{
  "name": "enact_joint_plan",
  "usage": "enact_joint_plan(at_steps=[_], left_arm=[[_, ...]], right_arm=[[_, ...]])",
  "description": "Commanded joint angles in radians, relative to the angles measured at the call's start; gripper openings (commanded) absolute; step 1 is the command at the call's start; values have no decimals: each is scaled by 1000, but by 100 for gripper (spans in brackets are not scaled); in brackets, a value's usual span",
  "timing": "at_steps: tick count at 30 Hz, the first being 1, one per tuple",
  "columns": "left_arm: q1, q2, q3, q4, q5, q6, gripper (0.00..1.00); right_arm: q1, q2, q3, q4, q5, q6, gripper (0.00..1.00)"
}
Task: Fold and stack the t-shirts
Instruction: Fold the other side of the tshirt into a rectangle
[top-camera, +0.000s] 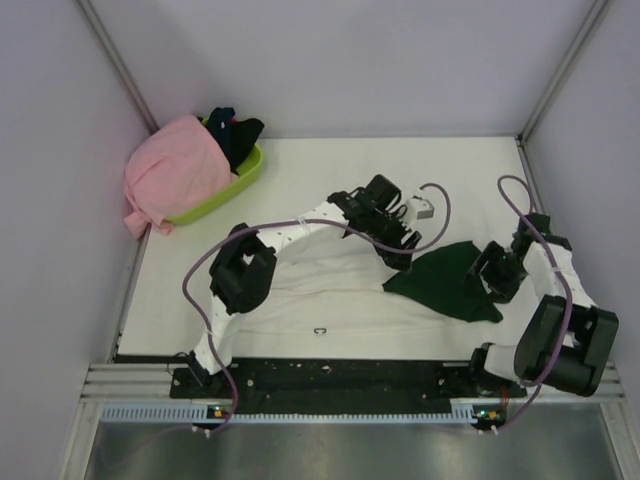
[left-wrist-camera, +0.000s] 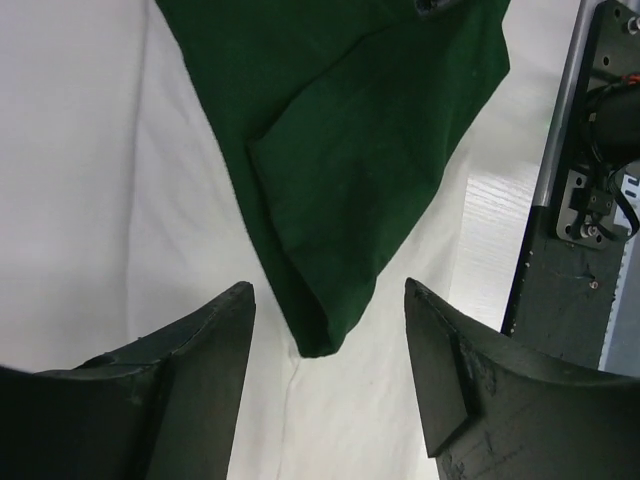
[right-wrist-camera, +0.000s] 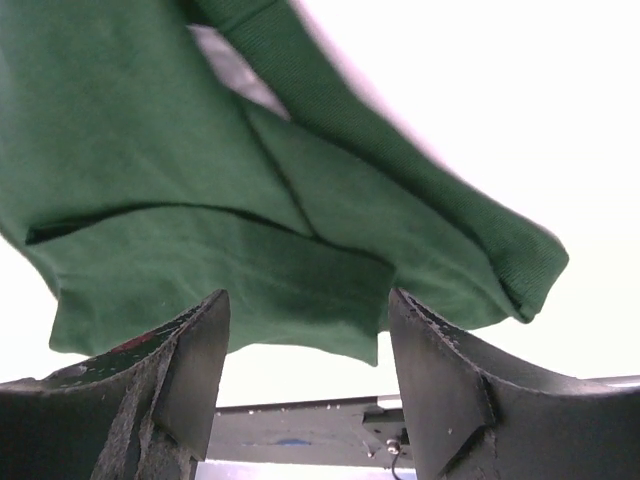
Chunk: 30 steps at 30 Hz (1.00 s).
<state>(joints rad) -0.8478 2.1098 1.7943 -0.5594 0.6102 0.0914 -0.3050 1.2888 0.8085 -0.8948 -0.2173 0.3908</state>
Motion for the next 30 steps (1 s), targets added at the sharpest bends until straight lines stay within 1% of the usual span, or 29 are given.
enact_joint_plan(at_steps=[1, 3, 4, 5, 6, 7, 8, 9, 10, 11, 12, 14, 17, 18, 19, 20, 22, 23, 24, 25, 26, 27, 28, 30], left_arm=[[-48, 26, -49, 89, -26, -47, 65], [-59, 32, -71, 99, -29, -39, 61], [-65, 36, -82, 102, -38, -33, 58], [-68, 38, -90, 102, -44, -24, 53], [-71, 39, -101, 102, -47, -18, 48], [-73, 39, -110, 98, -44, -12, 42], [-74, 38, -118, 92, -40, -2, 38], [-74, 35, -125, 82, -35, 2, 31], [-74, 32, -130, 75, -33, 13, 25], [-74, 30, -131, 66, -32, 21, 16], [-74, 29, -130, 55, -32, 28, 3], [-77, 29, -121, 33, -26, 51, 0], [-92, 32, -96, -34, 0, 132, 0], [-100, 33, -86, -71, 17, 172, 2], [-105, 35, -67, -117, 48, 220, 7], [-108, 32, -41, -173, 84, 281, 15], [-108, 24, 19, -236, 126, 359, 39], [-103, 18, 43, -237, 131, 372, 51], [-97, 10, 68, -211, 129, 364, 57], [-91, 4, 76, -156, 105, 314, 60], [-85, 6, 79, -81, 70, 244, 60], [-80, 21, 86, -23, 15, 187, 56], [-79, 47, 108, 19, -34, 132, 47], [-82, 132, 184, 26, -117, 75, 38]], right_arm=[[-48, 18, -54, 86, 15, 28, 66], [-49, 46, -60, 112, -8, 43, 66], [-49, 65, -66, 131, -31, 52, 64], [-51, 84, -74, 148, -49, 59, 58], [-51, 108, -80, 160, -69, 62, 48], [-51, 121, -84, 168, -76, 63, 35], [-51, 116, -89, 171, -74, 63, 17], [-52, 103, -94, 172, -67, 65, 4], [-51, 75, -101, 172, -56, 69, 0], [-51, 48, -104, 172, -47, 72, 0], [-51, 14, -104, 169, -41, 80, 0], [-52, -40, -101, 163, -31, 95, 0], [-51, -83, -97, 148, -53, 85, 0], [-49, -85, -98, 145, -68, 74, 0], [-49, -83, -98, 145, -94, 62, 0], [-46, -77, -97, 143, -123, 53, 0], [-42, -45, -94, 137, -166, 40, 0], [-34, -27, -91, 129, -181, 34, 0], [-28, -14, -89, 125, -191, 31, 0], [-23, -6, -89, 125, -192, 28, 0], [-22, 1, -89, 126, -195, 23, 0], [-22, 6, -88, 126, -195, 17, 0], [-22, 18, -86, 126, -195, 13, 0], [-22, 36, -84, 128, -201, 5, 0]])
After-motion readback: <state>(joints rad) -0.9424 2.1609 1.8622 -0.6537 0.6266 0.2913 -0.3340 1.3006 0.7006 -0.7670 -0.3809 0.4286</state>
